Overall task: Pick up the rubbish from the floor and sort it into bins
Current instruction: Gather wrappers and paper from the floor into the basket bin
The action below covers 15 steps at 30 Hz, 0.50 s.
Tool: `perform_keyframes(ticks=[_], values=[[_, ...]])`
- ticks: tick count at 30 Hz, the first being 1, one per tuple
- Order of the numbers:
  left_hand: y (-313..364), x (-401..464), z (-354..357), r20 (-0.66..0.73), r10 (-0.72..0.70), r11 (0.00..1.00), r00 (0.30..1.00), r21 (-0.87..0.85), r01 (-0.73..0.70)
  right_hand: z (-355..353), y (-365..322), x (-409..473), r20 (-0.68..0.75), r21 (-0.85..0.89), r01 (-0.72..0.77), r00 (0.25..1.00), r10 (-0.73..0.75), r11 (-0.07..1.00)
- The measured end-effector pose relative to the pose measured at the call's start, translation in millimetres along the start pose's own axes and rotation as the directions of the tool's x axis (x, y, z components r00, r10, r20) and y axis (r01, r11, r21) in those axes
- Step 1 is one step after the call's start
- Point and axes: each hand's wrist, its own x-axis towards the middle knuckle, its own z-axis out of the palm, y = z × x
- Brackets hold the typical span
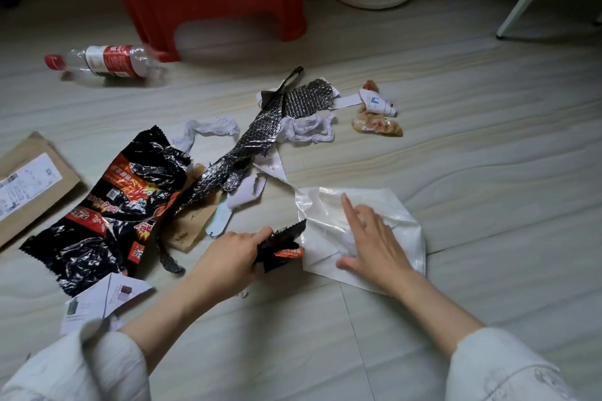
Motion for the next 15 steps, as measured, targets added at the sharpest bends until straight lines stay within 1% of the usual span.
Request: perform_keyframes(ticks=[3,5,6,8,10,12,15], values=[[-7,7,1,-0.027,-0.046,0.999,0.999,0.007,0.046,-10,4,16,0.101,0.044,-0.128,0.987,0.123,0.991],[-7,11,2,-0.065,-0.067,0.997,0.996,0.019,0.068,-13,5,24,0.188,-0.039,-0.196,0.962,0.2,0.98],[-9,13,3,-0.086,-0.078,0.997,0.993,0.01,0.079,-14,4,27,0.202,-0.105,-0.209,0.953,0.226,0.972],[-15,18,5,-0.168,-0.054,0.998,0.984,-0.022,0.051,-15,1,29,0.152,-0.222,-0.198,0.96,0.234,0.955],[-25,23,8,-0.232,0.008,1.0,0.973,0.014,-0.005,-14,-2,28,0.081,-0.276,-0.167,0.977,0.196,0.947],[-32,29,6,-0.2,-0.02,0.995,0.98,0.093,0.04,-12,-3,27,0.046,-0.25,-0.143,0.986,0.16,0.957],[-41,43,-7,-0.028,-0.157,0.977,0.987,0.14,0.159,-12,-1,31,0.049,-0.15,-0.136,0.988,0.145,0.979]])
